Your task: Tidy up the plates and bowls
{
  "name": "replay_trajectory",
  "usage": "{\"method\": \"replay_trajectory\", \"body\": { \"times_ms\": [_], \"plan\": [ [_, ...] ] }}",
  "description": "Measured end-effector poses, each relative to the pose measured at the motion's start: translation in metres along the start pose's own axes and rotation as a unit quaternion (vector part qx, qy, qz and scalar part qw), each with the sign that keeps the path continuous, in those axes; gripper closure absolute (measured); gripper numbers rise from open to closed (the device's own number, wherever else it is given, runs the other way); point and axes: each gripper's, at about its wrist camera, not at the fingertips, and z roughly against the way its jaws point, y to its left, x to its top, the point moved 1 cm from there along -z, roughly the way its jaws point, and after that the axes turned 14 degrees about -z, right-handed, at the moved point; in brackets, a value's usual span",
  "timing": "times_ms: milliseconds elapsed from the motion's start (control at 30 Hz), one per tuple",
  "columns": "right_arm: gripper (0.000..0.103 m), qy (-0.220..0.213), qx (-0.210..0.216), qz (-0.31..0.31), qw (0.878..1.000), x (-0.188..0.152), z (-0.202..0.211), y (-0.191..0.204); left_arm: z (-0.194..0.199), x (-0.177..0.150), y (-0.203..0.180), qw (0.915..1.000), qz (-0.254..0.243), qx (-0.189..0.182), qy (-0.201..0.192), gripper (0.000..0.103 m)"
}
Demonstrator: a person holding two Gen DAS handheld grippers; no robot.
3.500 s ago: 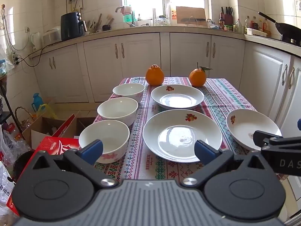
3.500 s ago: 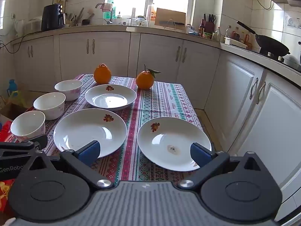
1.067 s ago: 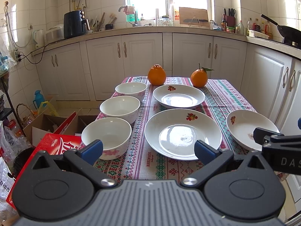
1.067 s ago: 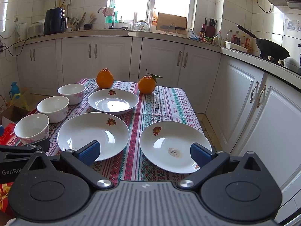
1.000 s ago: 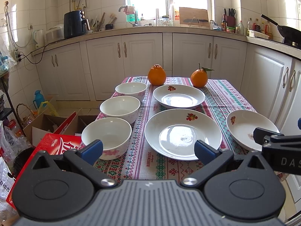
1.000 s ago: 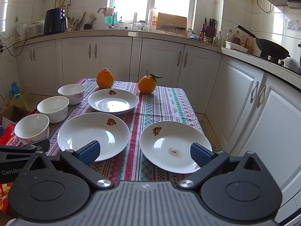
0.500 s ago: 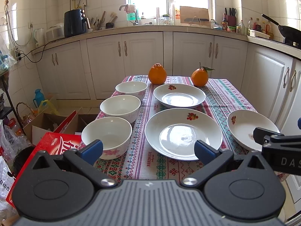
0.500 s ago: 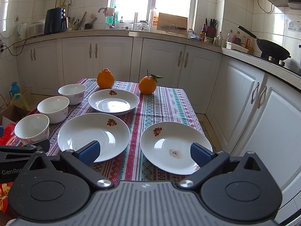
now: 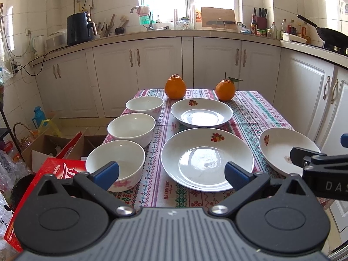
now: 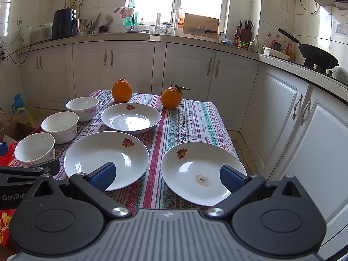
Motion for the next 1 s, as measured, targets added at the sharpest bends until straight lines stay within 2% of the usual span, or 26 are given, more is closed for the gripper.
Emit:
{"method": "replay_trajectory", "body": {
  "times_ms": [167, 333, 500, 600, 667, 733, 1000],
  "plan": [
    [0.000, 0.004, 0.012, 0.005, 1.000, 0.007, -0.007, -0.009, -0.008, 0.008, -0.002, 0.9995, -0.016, -0.028, 0.002, 0.001],
    [0.000, 0.006, 0.028, 0.003, 1.000, 0.013, -0.016, -0.027, -0.016, 0.019, -0.004, 0.9988, -0.030, -0.039, 0.000, 0.001],
    [0.000, 0.005, 0.022, 0.005, 1.000, 0.016, -0.027, -0.047, -0.034, 0.027, -0.005, 0.9942, -0.021, -0.104, 0.017, 0.001],
    [0.000, 0.005, 0.010, 0.012, 1.000, 0.015, -0.035, -0.057, -0.042, 0.029, -0.011, 0.9949, -0.034, -0.094, 0.018, 0.001],
    [0.000, 0.011, 0.010, 0.014, 1.000, 0.012, -0.041, -0.064, -0.048, 0.030, -0.013, 0.9937, -0.036, -0.104, 0.022, 0.001],
    [0.000, 0.022, 0.011, 0.013, 1.000, 0.008, -0.047, -0.072, -0.053, 0.031, -0.015, 0.9927, -0.038, -0.112, 0.025, 0.001],
    [0.000, 0.075, 0.004, 0.006, 0.997, -0.018, -0.075, -0.099, -0.077, 0.035, -0.024, 0.9921, -0.061, -0.103, 0.036, 0.001]
  ]
}}
